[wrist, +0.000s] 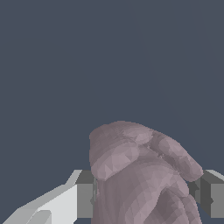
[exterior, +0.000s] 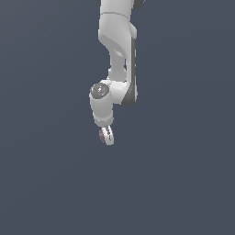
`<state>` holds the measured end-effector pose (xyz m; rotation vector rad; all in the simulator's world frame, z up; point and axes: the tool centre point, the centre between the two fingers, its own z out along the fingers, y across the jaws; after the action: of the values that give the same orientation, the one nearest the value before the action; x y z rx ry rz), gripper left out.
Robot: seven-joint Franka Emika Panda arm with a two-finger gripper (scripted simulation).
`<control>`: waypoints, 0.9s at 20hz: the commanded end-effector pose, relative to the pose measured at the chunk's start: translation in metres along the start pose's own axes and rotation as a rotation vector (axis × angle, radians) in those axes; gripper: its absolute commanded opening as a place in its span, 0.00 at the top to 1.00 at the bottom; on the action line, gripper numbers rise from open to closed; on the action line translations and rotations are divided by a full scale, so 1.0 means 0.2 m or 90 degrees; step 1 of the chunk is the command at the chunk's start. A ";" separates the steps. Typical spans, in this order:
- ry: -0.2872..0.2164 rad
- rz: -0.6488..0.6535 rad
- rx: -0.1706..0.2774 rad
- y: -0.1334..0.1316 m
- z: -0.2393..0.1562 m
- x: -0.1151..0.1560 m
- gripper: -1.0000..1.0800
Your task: Pick up the object and move it to a goal position.
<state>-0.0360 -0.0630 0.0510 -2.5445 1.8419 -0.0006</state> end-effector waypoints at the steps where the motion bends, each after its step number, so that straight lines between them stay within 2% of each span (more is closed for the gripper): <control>1: 0.000 0.000 0.000 0.00 0.00 0.00 1.00; 10: -0.001 0.001 0.000 0.03 -0.15 0.00 1.00; 18: -0.001 0.001 0.000 0.10 -0.44 0.00 1.00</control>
<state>-0.0524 -0.0681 0.1260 -2.5429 1.8434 0.0024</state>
